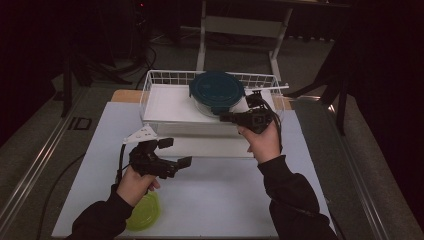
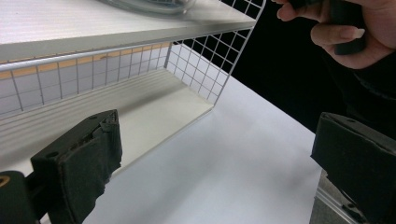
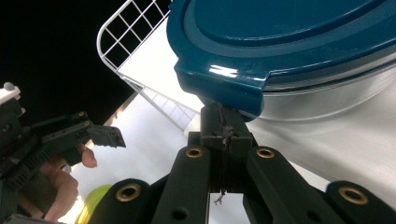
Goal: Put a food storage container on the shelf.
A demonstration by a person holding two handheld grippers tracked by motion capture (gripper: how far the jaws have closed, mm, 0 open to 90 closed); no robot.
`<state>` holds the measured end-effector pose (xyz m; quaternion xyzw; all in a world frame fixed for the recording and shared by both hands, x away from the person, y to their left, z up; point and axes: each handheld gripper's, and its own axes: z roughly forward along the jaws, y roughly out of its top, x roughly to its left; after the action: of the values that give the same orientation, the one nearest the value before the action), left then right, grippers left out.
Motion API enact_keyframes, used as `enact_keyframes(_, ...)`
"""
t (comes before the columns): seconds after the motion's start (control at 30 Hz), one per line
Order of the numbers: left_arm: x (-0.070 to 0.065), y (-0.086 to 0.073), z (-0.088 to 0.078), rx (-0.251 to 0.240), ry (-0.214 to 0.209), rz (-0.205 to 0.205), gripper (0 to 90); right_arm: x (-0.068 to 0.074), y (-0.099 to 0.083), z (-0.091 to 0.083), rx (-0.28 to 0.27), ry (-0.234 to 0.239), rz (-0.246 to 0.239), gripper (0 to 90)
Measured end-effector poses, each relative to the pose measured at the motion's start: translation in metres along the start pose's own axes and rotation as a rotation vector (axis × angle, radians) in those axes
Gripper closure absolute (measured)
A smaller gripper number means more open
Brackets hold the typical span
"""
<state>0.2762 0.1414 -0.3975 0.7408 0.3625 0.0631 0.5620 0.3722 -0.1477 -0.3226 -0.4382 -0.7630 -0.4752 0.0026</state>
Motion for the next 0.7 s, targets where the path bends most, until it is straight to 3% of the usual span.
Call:
enact_keyframes(0.17,-0.002,-0.001,0.0,0.006,-0.004,0.019,1.3,-0.001,0.001,0.001,-0.001,0.006,0.0,87.2)
enact_keyframes(0.33,-0.001,-0.004,-0.001,0.016,-0.011,0.021,1.3,0.006,-0.011,-0.005,-0.002,0.062,-0.02,77.9)
enact_keyframes(0.43,0.001,-0.005,-0.003,0.023,-0.028,0.024,1.4,0.01,-0.021,-0.008,-0.018,0.082,-0.046,57.2)
enact_keyframes(0.7,0.0,-0.009,-0.019,0.023,-0.031,0.082,3.1,0.011,-0.053,-0.019,-0.061,0.158,-0.095,22.8)
